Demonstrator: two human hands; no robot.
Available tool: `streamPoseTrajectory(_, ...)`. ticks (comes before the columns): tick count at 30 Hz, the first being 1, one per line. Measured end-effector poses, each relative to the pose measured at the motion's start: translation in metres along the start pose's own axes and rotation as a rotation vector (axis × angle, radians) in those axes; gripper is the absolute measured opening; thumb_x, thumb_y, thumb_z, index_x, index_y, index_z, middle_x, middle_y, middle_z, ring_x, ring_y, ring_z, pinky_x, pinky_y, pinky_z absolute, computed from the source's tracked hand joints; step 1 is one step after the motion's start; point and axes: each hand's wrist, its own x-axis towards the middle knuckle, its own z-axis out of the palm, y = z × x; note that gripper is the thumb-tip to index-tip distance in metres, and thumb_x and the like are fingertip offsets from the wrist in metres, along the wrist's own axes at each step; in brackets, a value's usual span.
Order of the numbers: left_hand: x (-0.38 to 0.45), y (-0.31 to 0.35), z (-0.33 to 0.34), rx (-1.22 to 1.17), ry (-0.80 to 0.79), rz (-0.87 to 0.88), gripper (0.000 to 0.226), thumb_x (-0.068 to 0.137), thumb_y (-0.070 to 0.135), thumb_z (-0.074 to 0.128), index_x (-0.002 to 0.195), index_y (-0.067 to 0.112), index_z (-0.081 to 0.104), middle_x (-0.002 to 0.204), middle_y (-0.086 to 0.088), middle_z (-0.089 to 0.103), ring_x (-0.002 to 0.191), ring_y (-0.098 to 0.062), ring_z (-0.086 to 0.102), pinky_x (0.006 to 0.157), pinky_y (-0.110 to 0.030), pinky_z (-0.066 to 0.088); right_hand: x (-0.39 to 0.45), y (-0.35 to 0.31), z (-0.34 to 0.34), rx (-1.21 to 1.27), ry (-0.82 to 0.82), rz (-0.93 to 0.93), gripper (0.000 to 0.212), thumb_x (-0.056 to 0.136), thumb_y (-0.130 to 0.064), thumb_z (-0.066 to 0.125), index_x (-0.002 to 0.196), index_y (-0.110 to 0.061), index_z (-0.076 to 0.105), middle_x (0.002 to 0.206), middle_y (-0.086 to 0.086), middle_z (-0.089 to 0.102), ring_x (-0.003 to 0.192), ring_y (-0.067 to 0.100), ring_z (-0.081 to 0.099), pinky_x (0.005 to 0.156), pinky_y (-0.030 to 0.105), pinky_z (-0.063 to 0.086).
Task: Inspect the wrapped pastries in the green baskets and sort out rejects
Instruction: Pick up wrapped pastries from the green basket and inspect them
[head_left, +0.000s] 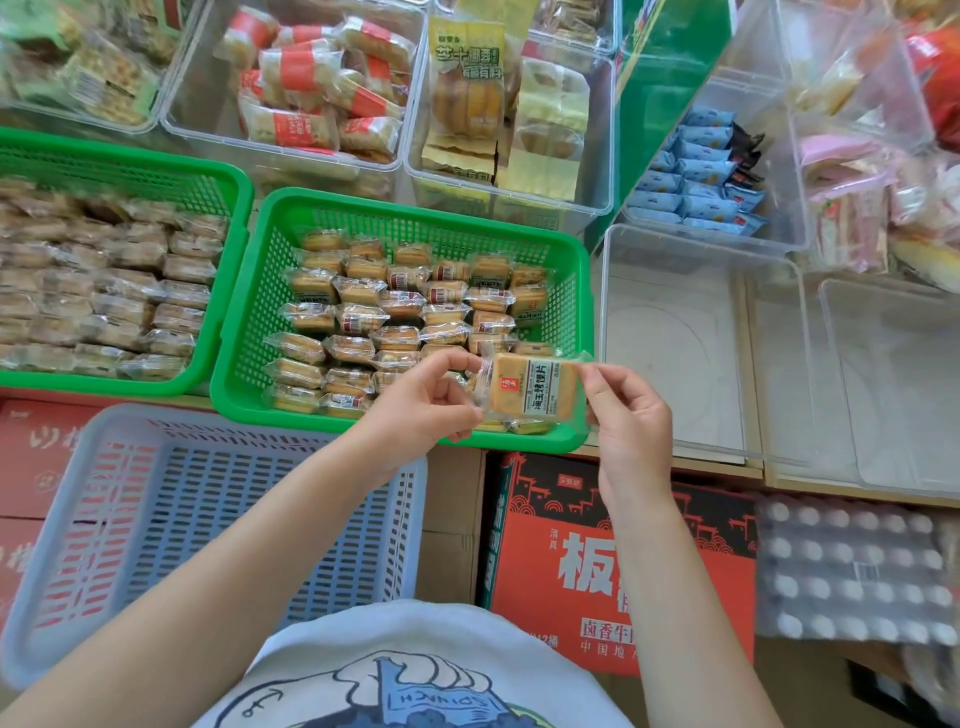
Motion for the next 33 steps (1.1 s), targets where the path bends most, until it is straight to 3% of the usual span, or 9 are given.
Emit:
streamPoseTrajectory(2, 0.01, -0.004, 0.002, 0.055, 0.026, -0.007, 0.04, 0.09, -0.001, 0.067, 0.119, 0.024, 0.059, 0.074, -0.002, 0.065, 0.071, -0.016, 0.063, 0.079, -0.04, 0.055, 0.003, 0.0, 0.004, -0.012, -0.01, 0.004, 0.01, 0.098, -0.023, 0.061, 0.094, -0.017, 0.067, 0.092, 0.002, 0.071, 0.088, 0.016, 0.067, 0.082, 0.041, 0.057)
streamPoseTrajectory(5, 0.027, -0.011, 0.005, 0.148, 0.084, -0.011, 0.038, 0.09, 0.003, 0.067, 0.118, 0.028, 0.059, 0.083, -0.007, 0.069, 0.079, -0.022, 0.068, 0.084, -0.049, 0.056, 0.01, -0.004, 0.012, -0.02, -0.231, 0.11, 0.024, 0.097, -0.034, 0.057, 0.114, -0.017, 0.054, 0.107, 0.003, 0.07, 0.096, 0.018, 0.071, 0.076, 0.045, 0.062)
streamPoseTrajectory(9, 0.052, -0.025, 0.002, 0.439, 0.121, 0.016, 0.038, 0.098, 0.017, 0.06, 0.134, 0.029, 0.055, 0.116, -0.001, 0.063, 0.103, -0.02, 0.063, 0.086, -0.039, 0.056, 0.037, -0.005, 0.011, -0.381, -0.213, -0.056, 0.028, 0.093, -0.021, 0.069, 0.117, -0.029, 0.057, 0.111, -0.012, 0.067, 0.104, 0.007, 0.065, 0.084, 0.023, 0.057)
streamPoseTrajectory(12, 0.063, -0.049, -0.012, 0.932, 0.226, 0.114, 0.048, 0.099, 0.024, 0.055, 0.146, 0.025, 0.046, 0.146, -0.002, 0.045, 0.13, -0.021, 0.045, 0.105, -0.039, 0.039, 0.067, -0.016, 0.012, -0.602, -0.104, -0.26, 0.03, 0.091, -0.016, 0.071, 0.116, -0.027, 0.058, 0.107, -0.016, 0.062, 0.096, 0.001, 0.059, 0.078, 0.007, 0.042)
streamPoseTrajectory(15, 0.067, -0.074, -0.019, 1.164, 0.229, 0.071, 0.051, 0.1, 0.032, 0.047, 0.15, 0.021, 0.041, 0.16, -0.006, 0.03, 0.15, -0.024, 0.021, 0.121, -0.045, 0.016, 0.102, -0.015, 0.02, -0.886, -0.108, -0.454, 0.035, 0.09, -0.013, 0.07, 0.123, -0.016, 0.058, 0.112, 0.001, 0.064, 0.099, 0.017, 0.057, 0.081, 0.022, 0.041)
streamPoseTrajectory(19, 0.074, -0.081, -0.018, 1.224, 0.241, 0.083, 0.05, 0.099, 0.041, 0.042, 0.145, 0.021, 0.046, 0.159, -0.008, 0.032, 0.149, -0.027, 0.021, 0.119, -0.052, 0.016, 0.133, 0.006, 0.045, -1.233, -0.224, -0.57, 0.025, 0.092, -0.002, 0.059, 0.113, -0.012, 0.05, 0.099, 0.01, 0.061, 0.089, 0.03, 0.058, 0.068, 0.034, 0.041)
streamPoseTrajectory(22, 0.076, -0.08, -0.019, 1.252, 0.273, 0.093, 0.052, 0.094, 0.044, 0.036, 0.136, 0.018, 0.054, 0.154, -0.01, 0.04, 0.144, -0.028, 0.029, 0.116, -0.053, 0.023, 0.146, 0.022, 0.058, -1.38, -0.328, -0.541, 0.028, 0.088, 0.009, 0.053, 0.106, -0.012, 0.05, 0.098, 0.01, 0.062, 0.092, 0.031, 0.056, 0.071, 0.036, 0.04)
streamPoseTrajectory(26, 0.076, -0.084, -0.018, 1.287, 0.291, 0.1, 0.049, 0.092, 0.043, 0.041, 0.129, 0.016, 0.059, 0.15, -0.011, 0.046, 0.139, -0.03, 0.035, 0.113, -0.053, 0.028, 0.157, 0.037, 0.061, -1.452, -0.338, -0.532, 0.021, 0.092, 0.004, 0.049, 0.103, -0.007, 0.061, 0.105, 0.012, 0.059, 0.1, 0.031, 0.051, 0.084, 0.039, 0.041)
streamPoseTrajectory(33, 0.078, -0.087, -0.017, 1.299, 0.315, 0.107, 0.045, 0.09, 0.041, 0.045, 0.122, 0.016, 0.063, 0.147, -0.012, 0.05, 0.137, -0.031, 0.041, 0.109, -0.053, 0.033, 0.161, 0.037, 0.061, -1.425, -0.44, -0.379, 0.018, 0.096, -0.007, 0.055, 0.112, -0.009, 0.063, 0.108, 0.005, 0.056, 0.103, 0.027, 0.055, 0.078, 0.034, 0.043)
